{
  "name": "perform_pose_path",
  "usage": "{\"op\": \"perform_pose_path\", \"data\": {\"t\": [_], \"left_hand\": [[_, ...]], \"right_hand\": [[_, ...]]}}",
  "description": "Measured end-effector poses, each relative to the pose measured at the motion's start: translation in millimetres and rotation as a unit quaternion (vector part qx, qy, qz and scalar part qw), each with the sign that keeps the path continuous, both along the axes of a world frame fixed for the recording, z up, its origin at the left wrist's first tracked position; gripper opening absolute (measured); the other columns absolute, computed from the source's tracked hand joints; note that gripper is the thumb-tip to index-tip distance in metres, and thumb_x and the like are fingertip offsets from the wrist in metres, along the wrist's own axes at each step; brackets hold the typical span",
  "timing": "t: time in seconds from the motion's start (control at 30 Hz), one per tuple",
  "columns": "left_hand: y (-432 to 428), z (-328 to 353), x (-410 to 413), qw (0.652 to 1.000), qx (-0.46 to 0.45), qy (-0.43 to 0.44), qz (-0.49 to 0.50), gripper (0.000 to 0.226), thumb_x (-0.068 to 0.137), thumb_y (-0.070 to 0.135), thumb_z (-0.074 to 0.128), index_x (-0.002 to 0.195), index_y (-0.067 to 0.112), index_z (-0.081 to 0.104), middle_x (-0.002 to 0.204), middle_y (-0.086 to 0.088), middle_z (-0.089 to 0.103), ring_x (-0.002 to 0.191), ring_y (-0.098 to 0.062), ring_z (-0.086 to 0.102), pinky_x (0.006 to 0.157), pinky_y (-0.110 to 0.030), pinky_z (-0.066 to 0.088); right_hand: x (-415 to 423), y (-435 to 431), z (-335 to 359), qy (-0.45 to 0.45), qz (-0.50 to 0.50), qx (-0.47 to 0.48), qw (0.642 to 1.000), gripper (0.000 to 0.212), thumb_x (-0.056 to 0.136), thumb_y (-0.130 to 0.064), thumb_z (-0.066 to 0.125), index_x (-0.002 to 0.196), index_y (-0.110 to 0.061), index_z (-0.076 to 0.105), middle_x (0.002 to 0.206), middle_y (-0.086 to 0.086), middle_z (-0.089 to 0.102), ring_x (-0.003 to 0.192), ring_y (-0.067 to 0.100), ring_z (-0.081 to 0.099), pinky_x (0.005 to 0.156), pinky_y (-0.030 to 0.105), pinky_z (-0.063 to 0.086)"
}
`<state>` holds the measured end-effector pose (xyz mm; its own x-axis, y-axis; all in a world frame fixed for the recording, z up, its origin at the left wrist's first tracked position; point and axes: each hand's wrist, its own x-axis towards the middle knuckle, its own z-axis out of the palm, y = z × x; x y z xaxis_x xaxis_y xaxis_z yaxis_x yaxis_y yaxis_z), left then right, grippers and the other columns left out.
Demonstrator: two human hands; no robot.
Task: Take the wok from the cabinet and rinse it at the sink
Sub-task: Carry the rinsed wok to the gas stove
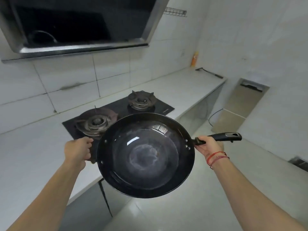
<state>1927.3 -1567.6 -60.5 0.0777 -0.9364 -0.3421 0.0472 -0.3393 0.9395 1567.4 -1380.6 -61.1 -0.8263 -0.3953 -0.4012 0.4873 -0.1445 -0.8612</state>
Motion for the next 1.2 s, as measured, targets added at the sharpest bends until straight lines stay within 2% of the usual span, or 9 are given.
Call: {"op": "perform_pose_path", "data": {"t": [0.1,0.23,0.37,0.47,0.63,0.77,0.93,1.03,1.2], "left_hand": [[4.6,-1.6,-45.7,0.998,0.014,0.016,-0.052,0.015,0.096,0.0,0.05,0.084,-0.001,0.059,0.064,-0.005,0.039,0.027,-0.003,0.024,0.031,-0.013,0.016],[9.5,-8.3,-100.8,0.993,0.03,0.02,-0.117,0.013,0.095,0.001,0.05,0.086,0.0,0.059,0.044,0.003,0.043,0.028,-0.004,0.024,0.032,-0.014,0.016],[18.0,-12.6,-152.5,0.99,0.012,-0.002,-0.14,0.011,0.094,-0.001,0.051,0.09,-0.004,0.062,0.062,-0.005,0.04,0.029,-0.004,0.024,0.033,-0.015,0.017],[17.0,-11.1,-178.9,0.989,-0.002,-0.012,-0.148,0.014,0.092,-0.001,0.052,0.083,-0.003,0.062,0.064,-0.006,0.04,0.029,-0.004,0.024,0.034,-0.015,0.017],[14.1,-19.0,-229.9,0.987,0.01,-0.024,-0.16,0.011,0.09,0.001,0.053,0.088,-0.003,0.063,0.062,-0.003,0.039,0.032,-0.006,0.023,0.033,-0.017,0.018],[14.1,-18.2,-264.9,0.988,0.004,-0.025,-0.155,0.01,0.089,0.001,0.054,0.089,-0.002,0.064,0.063,-0.004,0.042,0.037,-0.008,0.025,0.033,-0.017,0.019],[8.5,-18.7,-301.4,0.989,0.003,-0.033,-0.147,0.007,0.089,-0.001,0.056,0.091,-0.003,0.062,0.063,-0.004,0.042,0.035,-0.007,0.026,0.034,-0.015,0.019],[-6.9,-21.3,-323.8,0.989,0.008,-0.043,-0.144,0.005,0.088,-0.001,0.057,0.085,-0.001,0.062,0.063,-0.004,0.042,0.044,-0.012,0.025,0.034,-0.018,0.02],[-43.2,-29.9,-366.5,0.989,0.004,-0.046,-0.14,0.006,0.088,-0.001,0.057,0.085,0.0,0.062,0.062,-0.003,0.042,0.037,-0.008,0.025,0.034,-0.018,0.019]], "right_hand": [[-23.8,40.4,-1.4,-0.002,-0.049,0.009,0.999,0.017,0.079,0.017,0.06,0.082,0.001,0.052,0.085,0.024,0.058,0.08,0.037,0.065,0.055,0.045,0.06],[-56.0,81.4,-5.0,-0.008,-0.101,0.011,0.995,0.019,0.078,0.016,0.059,0.081,-0.001,0.051,0.082,0.023,0.057,0.077,0.034,0.065,0.062,0.049,0.06],[-89.2,106.7,-8.9,-0.015,-0.13,0.024,0.991,0.017,0.082,0.015,0.057,0.078,-0.001,0.051,0.076,0.02,0.058,0.074,0.031,0.065,0.064,0.048,0.061],[-109.8,114.3,-12.6,-0.024,-0.141,0.018,0.99,0.017,0.082,0.014,0.056,0.076,0.0,0.05,0.073,0.019,0.058,0.071,0.03,0.065,0.073,0.05,0.058],[-152.4,126.5,-20.9,-0.032,-0.147,0.02,0.988,0.016,0.081,0.014,0.058,0.079,-0.001,0.052,0.076,0.02,0.059,0.079,0.034,0.067,0.078,0.052,0.058],[-187.4,127.2,-18.5,-0.037,-0.136,0.026,0.99,0.016,0.082,0.014,0.057,0.08,-0.001,0.051,0.078,0.02,0.059,0.08,0.033,0.066,0.076,0.051,0.059],[-225.4,116.5,-19.4,-0.038,-0.131,0.027,0.99,0.017,0.083,0.014,0.056,0.082,-0.002,0.05,0.078,0.019,0.058,0.077,0.032,0.066,0.064,0.047,0.061],[-249.9,102.8,-25.8,-0.036,-0.13,0.04,0.99,0.015,0.082,0.012,0.058,0.084,-0.002,0.051,0.082,0.02,0.059,0.076,0.033,0.067,0.072,0.049,0.06],[-291.8,66.1,-35.2,-0.041,-0.13,0.041,0.99,0.015,0.083,0.012,0.058,0.087,-0.001,0.052,0.08,0.02,0.061,0.074,0.03,0.067,0.063,0.046,0.061]]}}
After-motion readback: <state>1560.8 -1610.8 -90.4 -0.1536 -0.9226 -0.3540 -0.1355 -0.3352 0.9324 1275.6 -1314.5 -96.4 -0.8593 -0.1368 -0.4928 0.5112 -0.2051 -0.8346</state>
